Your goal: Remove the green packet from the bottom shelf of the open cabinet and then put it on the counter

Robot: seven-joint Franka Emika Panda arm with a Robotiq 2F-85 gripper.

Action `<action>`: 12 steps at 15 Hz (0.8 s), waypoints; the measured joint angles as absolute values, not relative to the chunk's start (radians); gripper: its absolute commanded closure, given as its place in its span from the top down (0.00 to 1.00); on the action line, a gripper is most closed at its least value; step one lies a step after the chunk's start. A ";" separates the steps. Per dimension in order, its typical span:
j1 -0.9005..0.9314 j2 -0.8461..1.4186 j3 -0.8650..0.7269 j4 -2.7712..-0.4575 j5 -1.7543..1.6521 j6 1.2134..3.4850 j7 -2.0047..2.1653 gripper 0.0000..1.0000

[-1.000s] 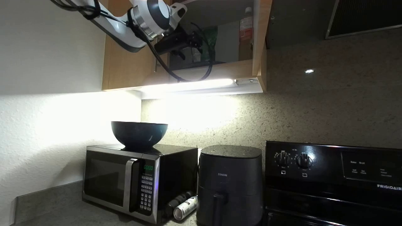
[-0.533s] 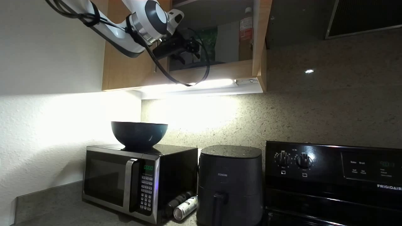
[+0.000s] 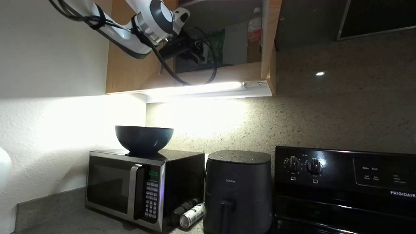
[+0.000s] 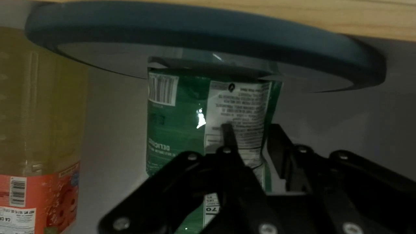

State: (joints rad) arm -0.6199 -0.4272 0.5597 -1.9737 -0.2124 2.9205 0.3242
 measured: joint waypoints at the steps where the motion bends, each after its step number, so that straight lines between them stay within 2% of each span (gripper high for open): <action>1: -0.620 -0.427 0.560 -1.969 -0.212 2.918 0.324 0.04; 4: -0.620 -0.427 0.560 -1.958 -0.209 2.907 0.324 0.00; 7: -0.620 -0.427 0.560 -1.948 -0.207 2.894 0.324 0.05; 8: -0.620 -0.427 0.560 -1.945 -0.207 2.887 0.324 0.10; 9: -0.612 -0.427 0.556 -1.943 -0.202 2.866 0.324 0.05; 10: -0.609 -0.427 0.555 -1.942 -0.201 2.860 0.324 0.10; 11: -0.609 -0.427 0.556 -1.942 -0.202 2.861 0.324 0.35; 12: -0.610 -0.427 0.556 -1.942 -0.202 2.861 0.324 0.36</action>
